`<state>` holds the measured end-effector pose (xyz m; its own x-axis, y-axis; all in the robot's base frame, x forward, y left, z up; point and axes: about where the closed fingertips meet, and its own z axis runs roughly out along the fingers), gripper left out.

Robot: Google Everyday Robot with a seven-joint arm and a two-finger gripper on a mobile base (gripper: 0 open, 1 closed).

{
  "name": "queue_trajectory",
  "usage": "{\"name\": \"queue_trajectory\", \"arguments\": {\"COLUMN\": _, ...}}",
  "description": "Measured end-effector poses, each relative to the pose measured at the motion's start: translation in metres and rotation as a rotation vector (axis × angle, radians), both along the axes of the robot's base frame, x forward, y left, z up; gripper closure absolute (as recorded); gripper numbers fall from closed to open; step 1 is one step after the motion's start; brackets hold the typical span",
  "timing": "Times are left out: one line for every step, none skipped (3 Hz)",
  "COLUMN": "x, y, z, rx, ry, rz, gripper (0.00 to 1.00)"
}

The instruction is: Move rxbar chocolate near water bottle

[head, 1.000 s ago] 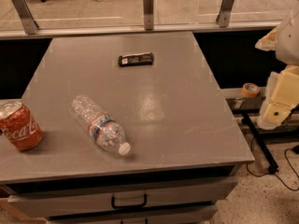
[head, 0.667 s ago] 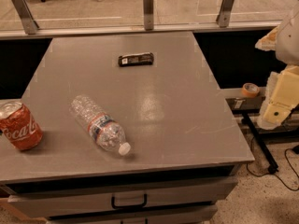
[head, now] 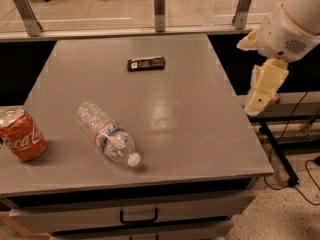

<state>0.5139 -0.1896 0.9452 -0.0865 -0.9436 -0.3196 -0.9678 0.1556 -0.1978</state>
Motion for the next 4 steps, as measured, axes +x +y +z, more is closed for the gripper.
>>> {"name": "queue_trajectory", "arguments": {"x": 0.049, "y": 0.029, "z": -0.028, "rx": 0.163, "ry": 0.009, "rz": 0.051, "gripper": 0.0}}
{"name": "queue_trajectory", "arguments": {"x": 0.103, "y": 0.073, "z": -0.049, "rx": 0.375, "ry": 0.012, "rz": 0.093, "gripper": 0.0}}
{"name": "queue_trajectory", "arguments": {"x": 0.104, "y": 0.074, "z": -0.049, "rx": 0.382, "ry": 0.008, "rz": 0.09, "gripper": 0.0}}
{"name": "queue_trajectory", "arguments": {"x": 0.118, "y": 0.086, "z": -0.048, "rx": 0.478, "ry": -0.045, "rz": 0.046, "gripper": 0.0}}
